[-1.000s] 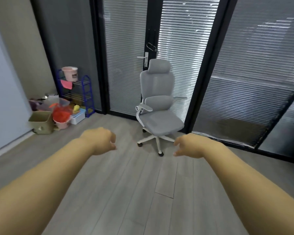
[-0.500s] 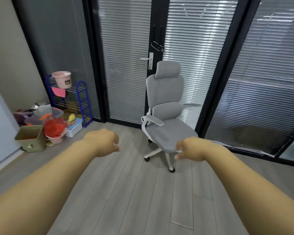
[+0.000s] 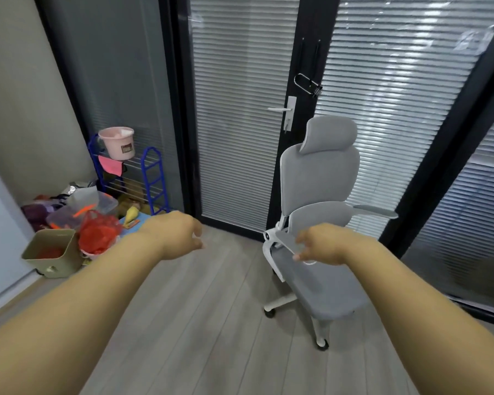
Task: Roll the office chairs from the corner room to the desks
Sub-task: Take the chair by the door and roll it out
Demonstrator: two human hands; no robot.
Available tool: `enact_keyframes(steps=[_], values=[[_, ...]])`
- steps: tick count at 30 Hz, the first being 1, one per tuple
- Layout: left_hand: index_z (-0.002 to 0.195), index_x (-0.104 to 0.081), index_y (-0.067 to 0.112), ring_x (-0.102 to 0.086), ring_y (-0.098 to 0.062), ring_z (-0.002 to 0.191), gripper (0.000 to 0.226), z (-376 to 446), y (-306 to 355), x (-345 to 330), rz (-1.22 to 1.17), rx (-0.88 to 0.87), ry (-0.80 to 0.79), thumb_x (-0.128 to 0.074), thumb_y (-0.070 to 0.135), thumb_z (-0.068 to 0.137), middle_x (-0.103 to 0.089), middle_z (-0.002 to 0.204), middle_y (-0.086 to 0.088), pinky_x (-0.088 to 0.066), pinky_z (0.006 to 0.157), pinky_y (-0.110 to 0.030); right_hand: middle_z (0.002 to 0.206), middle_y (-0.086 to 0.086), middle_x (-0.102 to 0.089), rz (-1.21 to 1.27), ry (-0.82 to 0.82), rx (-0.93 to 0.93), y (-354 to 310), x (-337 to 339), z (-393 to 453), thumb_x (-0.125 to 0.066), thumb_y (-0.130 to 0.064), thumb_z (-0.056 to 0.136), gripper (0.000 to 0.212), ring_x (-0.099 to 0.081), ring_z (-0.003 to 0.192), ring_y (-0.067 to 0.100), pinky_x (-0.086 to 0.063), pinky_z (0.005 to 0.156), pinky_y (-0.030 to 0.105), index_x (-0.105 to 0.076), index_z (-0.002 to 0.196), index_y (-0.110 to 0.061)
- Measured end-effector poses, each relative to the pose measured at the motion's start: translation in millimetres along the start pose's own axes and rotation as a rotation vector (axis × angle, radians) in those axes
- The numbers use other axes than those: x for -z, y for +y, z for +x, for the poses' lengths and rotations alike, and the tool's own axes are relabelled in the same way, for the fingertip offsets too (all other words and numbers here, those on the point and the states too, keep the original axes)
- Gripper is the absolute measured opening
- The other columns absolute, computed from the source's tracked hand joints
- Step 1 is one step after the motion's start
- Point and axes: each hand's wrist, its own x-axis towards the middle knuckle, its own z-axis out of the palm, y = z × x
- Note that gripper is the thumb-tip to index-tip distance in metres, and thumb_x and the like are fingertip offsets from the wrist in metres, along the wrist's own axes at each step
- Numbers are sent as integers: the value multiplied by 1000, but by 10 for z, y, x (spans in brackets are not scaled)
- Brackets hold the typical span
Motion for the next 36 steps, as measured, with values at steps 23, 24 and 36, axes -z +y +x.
enact_keyframes(steps=[23, 24, 36], values=[[81, -58, 28, -56, -14, 87, 28, 4321, -1363, 441, 20, -279, -103, -51, 54, 87, -61, 92, 8, -48, 71, -33, 128, -2, -56, 195, -34, -229, 204, 866, 3636, -57, -52, 86, 51, -54, 114, 22, -43, 86, 33, -47, 131, -30], [81, -57, 31, -55, -15, 89, 24, 4498, -1345, 436, 15, -298, -118, -51, 54, 87, -59, 93, 8, -47, 72, -32, 128, -3, -57, 186, -40, -241, 253, 879, 3741, -56, -53, 86, 50, -54, 113, 21, -42, 84, 32, -48, 130, -31], [104, -61, 38, -56, -14, 103, 29, 6841, -819, 593, -11, -485, -172, -53, 58, 85, -62, 109, 12, -48, 88, -36, 123, 0, -55, 199, 174, -487, 1133, 1352, 5130, -51, -53, 89, 49, -54, 109, 23, -47, 84, 38, -47, 131, -27]])
